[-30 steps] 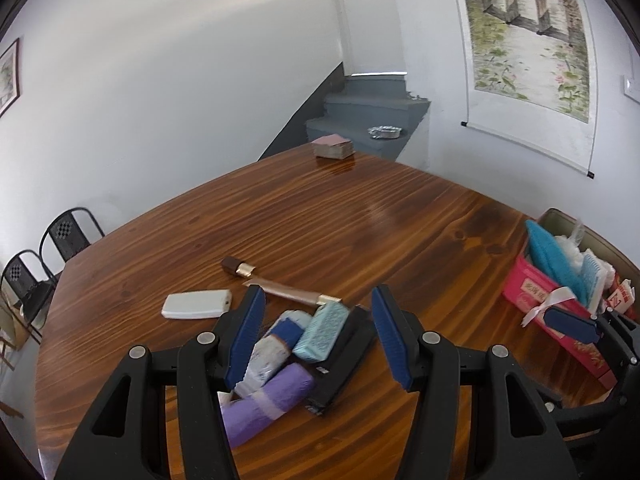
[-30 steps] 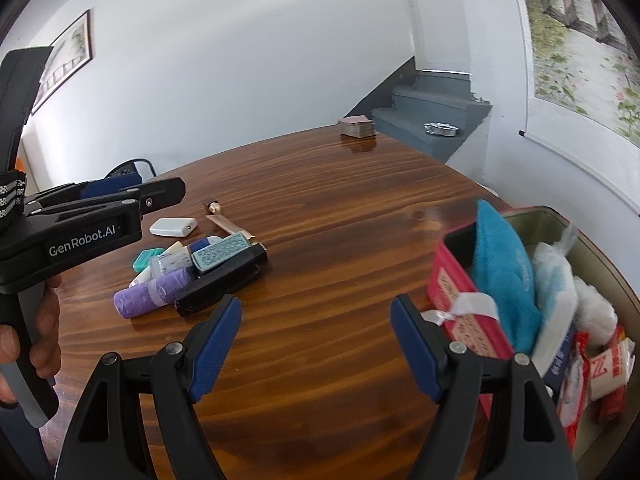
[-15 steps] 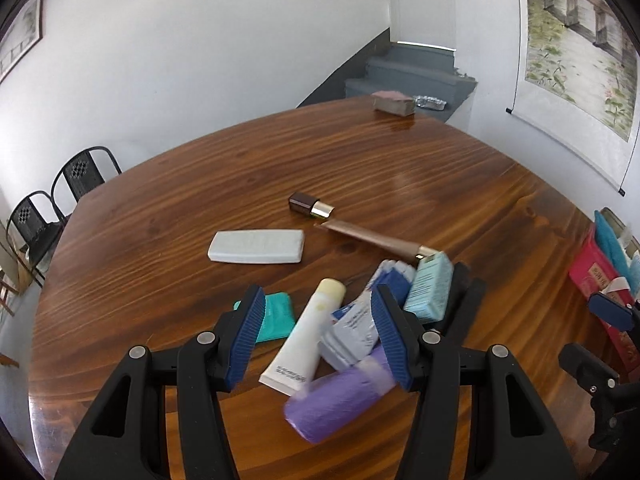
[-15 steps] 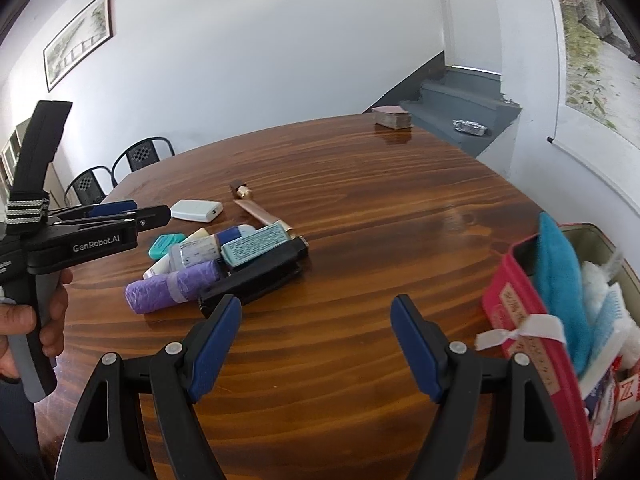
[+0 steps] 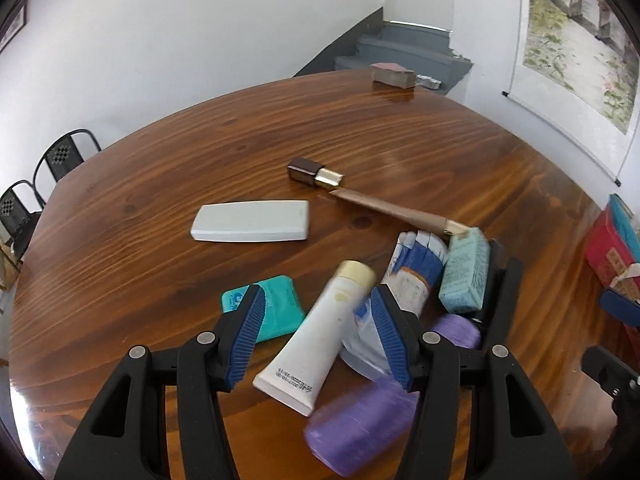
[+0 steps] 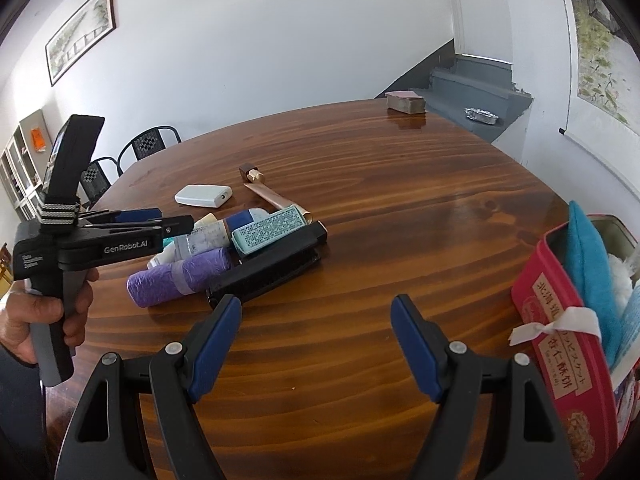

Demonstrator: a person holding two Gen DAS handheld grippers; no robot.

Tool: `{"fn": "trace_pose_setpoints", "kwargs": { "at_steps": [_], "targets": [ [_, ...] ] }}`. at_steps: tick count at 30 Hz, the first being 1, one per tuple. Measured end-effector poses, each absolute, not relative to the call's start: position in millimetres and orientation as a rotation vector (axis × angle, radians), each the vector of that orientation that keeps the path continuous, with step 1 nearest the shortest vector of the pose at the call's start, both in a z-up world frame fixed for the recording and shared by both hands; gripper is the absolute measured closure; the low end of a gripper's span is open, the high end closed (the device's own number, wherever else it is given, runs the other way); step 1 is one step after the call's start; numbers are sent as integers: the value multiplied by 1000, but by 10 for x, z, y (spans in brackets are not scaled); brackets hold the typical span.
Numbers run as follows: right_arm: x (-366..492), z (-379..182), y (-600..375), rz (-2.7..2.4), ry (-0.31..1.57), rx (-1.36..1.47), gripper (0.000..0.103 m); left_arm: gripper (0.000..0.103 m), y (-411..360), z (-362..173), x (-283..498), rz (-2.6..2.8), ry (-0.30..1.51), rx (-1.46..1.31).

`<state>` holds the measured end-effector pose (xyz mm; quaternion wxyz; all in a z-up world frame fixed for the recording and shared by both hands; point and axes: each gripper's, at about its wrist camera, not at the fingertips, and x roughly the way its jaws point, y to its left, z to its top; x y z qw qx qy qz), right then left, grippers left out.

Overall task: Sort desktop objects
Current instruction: 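Grasp the white cream tube with the left gripper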

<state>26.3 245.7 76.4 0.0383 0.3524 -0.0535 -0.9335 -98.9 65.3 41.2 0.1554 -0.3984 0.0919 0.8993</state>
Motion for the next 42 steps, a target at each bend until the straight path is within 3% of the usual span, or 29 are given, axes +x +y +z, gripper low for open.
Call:
{"fn": "trace_pose_setpoints", "kwargs": {
  "at_steps": [9,19,24,25,28,31,39,42],
  "targets": [
    [229,729,2410,-2851,-164,1091,23,42,557,301,-1116,2557,213,-1176],
    [209,715,2378,-2850,-158,1098,23,40,800,221,-1054,2522,393,-1153],
    [194,721,2366,-2851,-154,1098,22,40,814,225,-1033,2522,359,-1144],
    [184,723,2358,-2851,-150,1099,22,43,811,225,-1033,2525,351,-1144],
    [140,726,2335,-2842,-152,1105,23,77,785,260,-1036,2523,288,-1151],
    [69,724,2304,-2836,-152,1116,23,84,709,301,-1062,2501,162,-1170],
    [-269,644,2176,-2823,-100,1176,23,83,737,308,-1062,2507,181,-1185],
    [-394,591,2156,-2837,-62,1218,23,65,754,282,-1067,2498,194,-1199]
  ]
}}
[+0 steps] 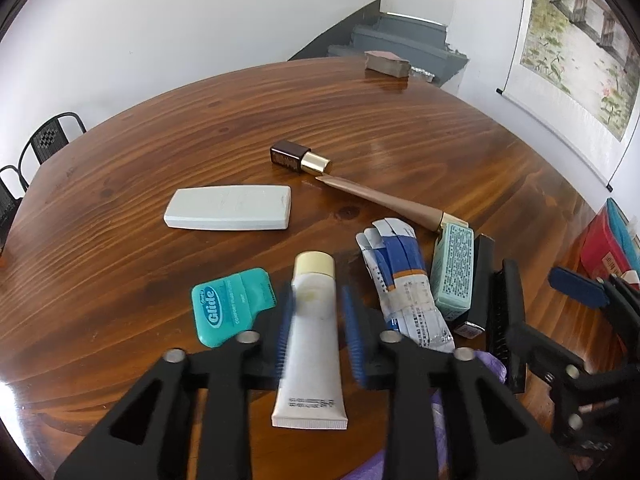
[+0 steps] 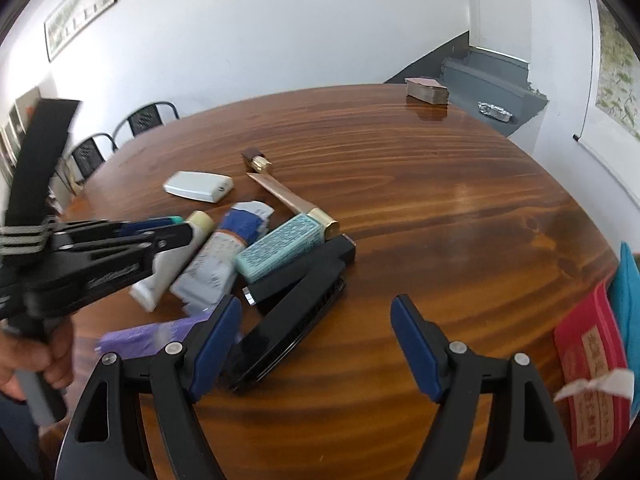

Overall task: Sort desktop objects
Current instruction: 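Grasp the white cream tube with the left gripper, then lift the white tube with the left gripper while the right gripper grasps the black stapler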

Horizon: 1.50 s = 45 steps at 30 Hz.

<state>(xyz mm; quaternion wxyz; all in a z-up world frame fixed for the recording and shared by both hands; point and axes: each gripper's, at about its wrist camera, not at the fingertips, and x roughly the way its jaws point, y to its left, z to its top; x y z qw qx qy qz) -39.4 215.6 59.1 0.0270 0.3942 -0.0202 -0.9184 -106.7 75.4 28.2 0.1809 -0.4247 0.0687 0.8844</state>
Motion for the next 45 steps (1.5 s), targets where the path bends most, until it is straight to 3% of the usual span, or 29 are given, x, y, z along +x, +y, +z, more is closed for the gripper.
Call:
{"fn": "trace_pose_setpoints", "kwargs": {
  "at_steps": [2,9,12,14,16,21,23,25,31,45],
  "targets": [
    [-443,552,2166,-2832,-55,1245,23,57,775,263,-1054,2494,207,-1199],
    [-451,492,2247,-2840,-39,1269,23,55,850,224,-1008,2530,277,-1182],
    [-441,493,2253,-2844,-24,1265,23,56,787,178,-1052,2527,201,-1234],
    [-435,490,2237,-2847,0,1266,23,68,748,146,-1074,2539,190,-1247],
    [-426,488,2204,-2851,41,1258,23,73,729,149,-1073,2539,172,-1255],
    [-440,465,2166,-2833,98,1278,23,74,727,150,-1029,2547,156,-1254],
    [-460,435,2191,-2802,81,1306,32,74,726,153,-1015,2541,147,-1256],
    [-465,412,2246,-2795,54,1329,51,74,744,163,-1011,2542,146,-1253],
    [-431,414,2324,-2799,23,1317,83,74,720,253,-995,2560,124,-1228],
    [-212,648,2468,-2866,-153,1133,85,75,789,555,-805,2568,98,-1114]
  ]
}}
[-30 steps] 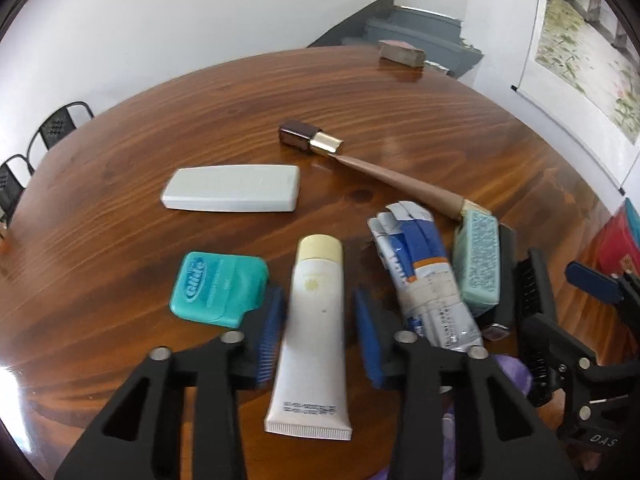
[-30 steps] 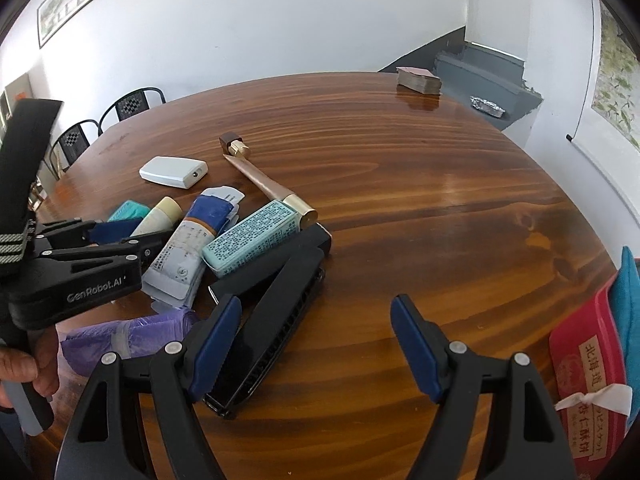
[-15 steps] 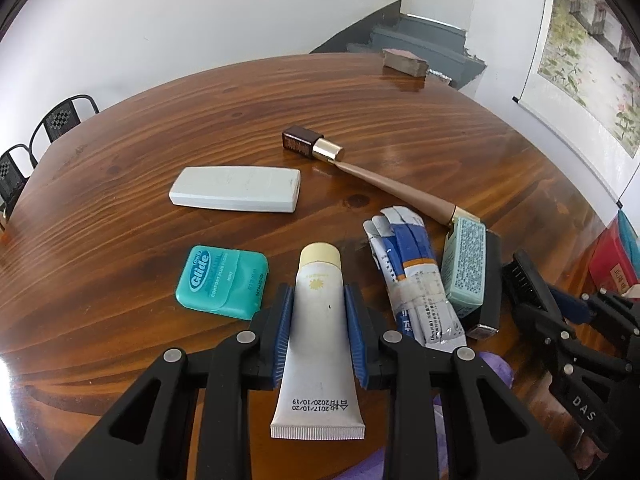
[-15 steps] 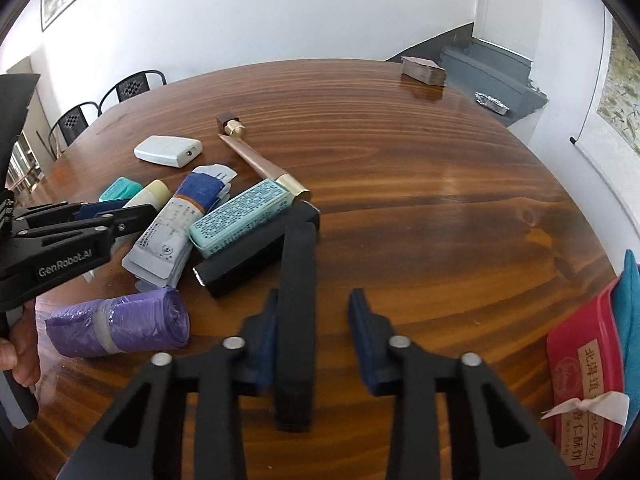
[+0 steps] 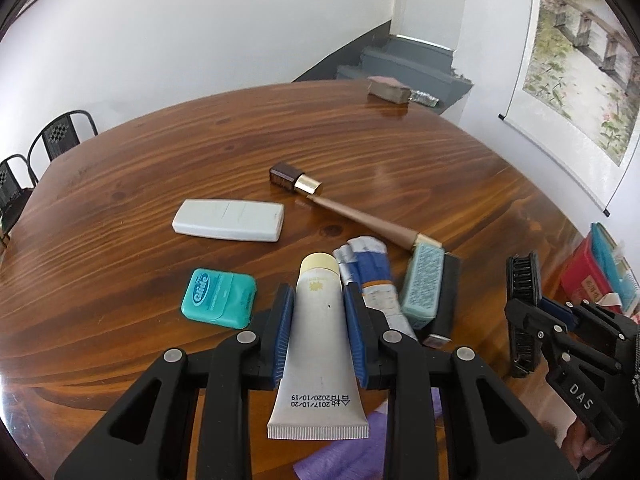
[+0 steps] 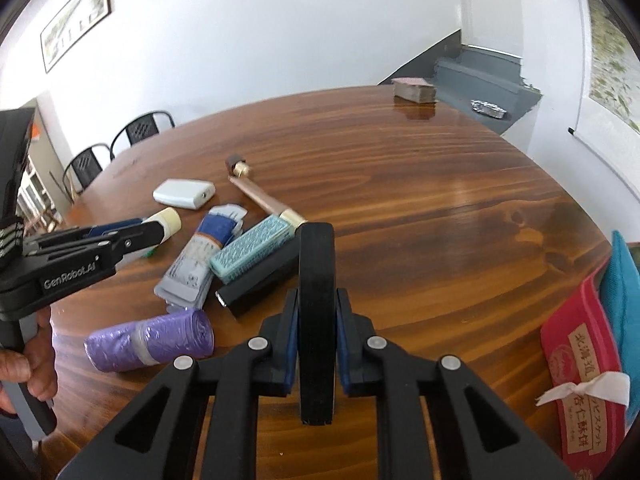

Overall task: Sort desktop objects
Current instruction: 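Lift the white tube with the left gripper while the right gripper grasps the black stapler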

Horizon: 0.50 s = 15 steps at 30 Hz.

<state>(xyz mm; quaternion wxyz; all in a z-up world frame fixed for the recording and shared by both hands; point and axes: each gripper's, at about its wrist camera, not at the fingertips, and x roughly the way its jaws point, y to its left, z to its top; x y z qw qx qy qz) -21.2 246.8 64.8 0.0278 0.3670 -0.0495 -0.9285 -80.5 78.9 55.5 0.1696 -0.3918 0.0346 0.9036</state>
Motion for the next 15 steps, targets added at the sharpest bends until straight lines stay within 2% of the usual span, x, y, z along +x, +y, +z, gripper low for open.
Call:
{"fn": "trace_pose_setpoints", "kwargs": {
  "at_steps": [9,15],
  "targets": [
    [127,854,2602,-3000,-139,987,85,75,1036,728,-580,2530,116,-1030],
    [410,964,2862,-3067,-220,937,85,75,1290,854,-392,2483,130,-970]
  ]
}}
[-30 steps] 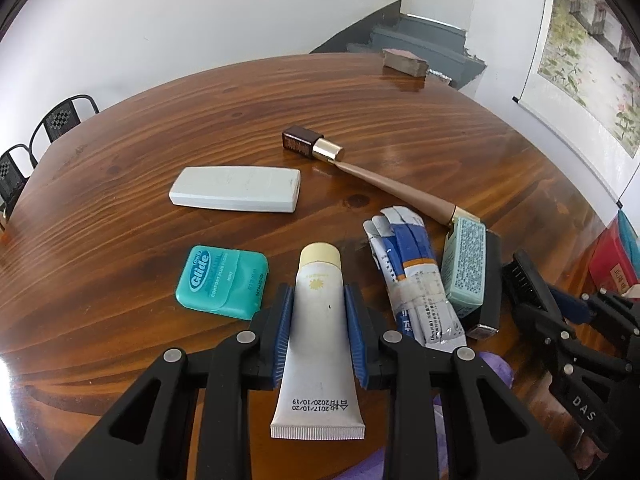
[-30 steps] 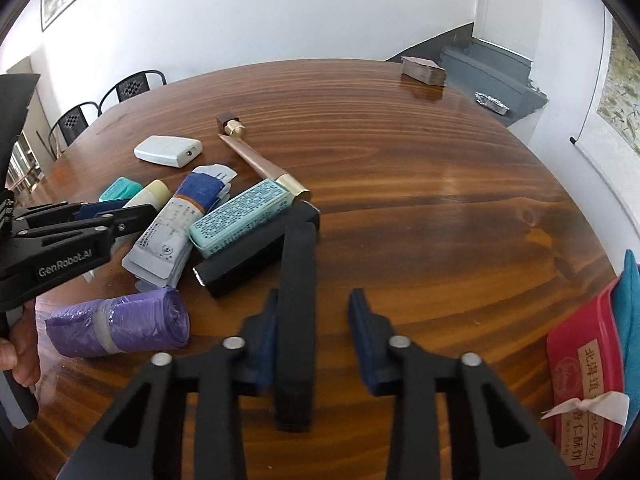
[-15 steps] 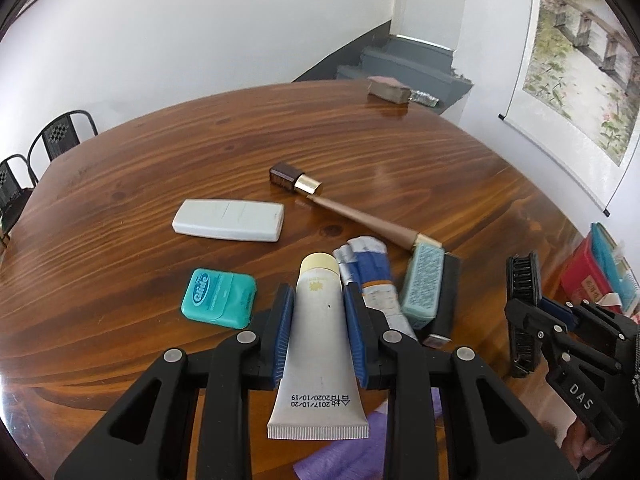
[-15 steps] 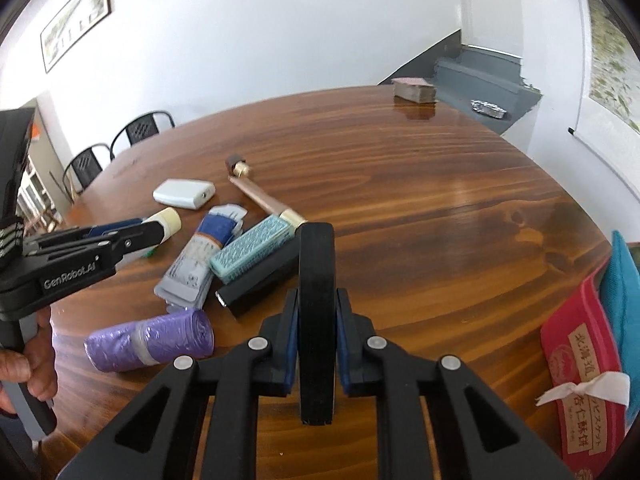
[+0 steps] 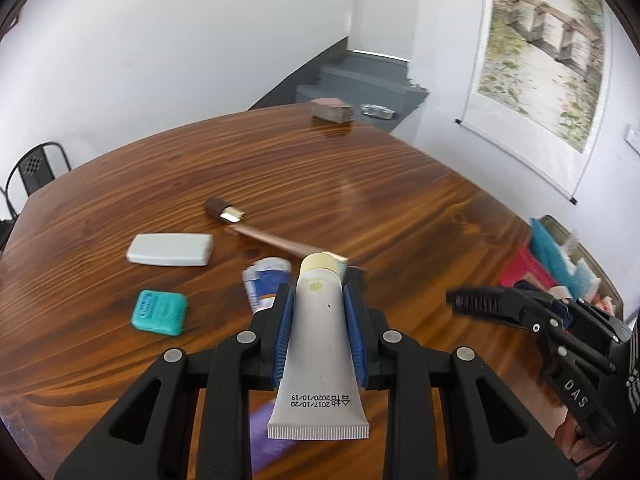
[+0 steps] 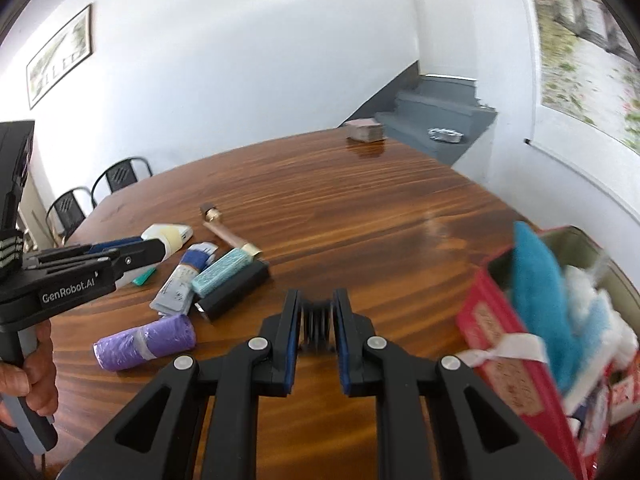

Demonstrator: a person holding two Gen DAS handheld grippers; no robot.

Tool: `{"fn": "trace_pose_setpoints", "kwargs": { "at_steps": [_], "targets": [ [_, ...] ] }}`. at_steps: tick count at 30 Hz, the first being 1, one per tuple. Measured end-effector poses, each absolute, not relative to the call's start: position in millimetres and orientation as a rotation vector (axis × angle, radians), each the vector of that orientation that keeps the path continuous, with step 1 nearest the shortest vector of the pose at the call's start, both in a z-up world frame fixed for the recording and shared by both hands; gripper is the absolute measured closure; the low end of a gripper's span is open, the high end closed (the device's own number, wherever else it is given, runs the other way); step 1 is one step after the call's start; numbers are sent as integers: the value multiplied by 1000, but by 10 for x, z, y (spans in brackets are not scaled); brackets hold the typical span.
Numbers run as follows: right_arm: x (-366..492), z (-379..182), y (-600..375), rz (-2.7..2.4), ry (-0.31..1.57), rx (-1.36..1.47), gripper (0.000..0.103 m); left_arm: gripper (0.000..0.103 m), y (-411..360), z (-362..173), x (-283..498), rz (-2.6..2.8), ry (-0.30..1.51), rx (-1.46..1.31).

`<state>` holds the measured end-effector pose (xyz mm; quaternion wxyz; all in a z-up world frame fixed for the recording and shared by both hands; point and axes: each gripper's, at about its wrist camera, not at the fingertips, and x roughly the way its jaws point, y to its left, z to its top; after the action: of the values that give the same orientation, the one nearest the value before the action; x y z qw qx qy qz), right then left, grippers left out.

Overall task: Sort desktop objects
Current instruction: 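Lift the white tube with the left gripper while the right gripper grasps the black stapler, then carry the tube and stapler over the red box and open both grippers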

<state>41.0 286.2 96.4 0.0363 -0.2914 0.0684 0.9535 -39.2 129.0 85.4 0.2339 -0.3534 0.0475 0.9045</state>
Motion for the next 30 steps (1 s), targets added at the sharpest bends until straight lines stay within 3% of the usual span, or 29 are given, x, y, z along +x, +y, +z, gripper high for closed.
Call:
{"fn": "trace_pose_setpoints", "kwargs": {
  "at_steps": [30],
  "targets": [
    [1548,1366,4188,2816,544,-552,85,75,2755,1112,350,2215,177,-855]
  ]
}}
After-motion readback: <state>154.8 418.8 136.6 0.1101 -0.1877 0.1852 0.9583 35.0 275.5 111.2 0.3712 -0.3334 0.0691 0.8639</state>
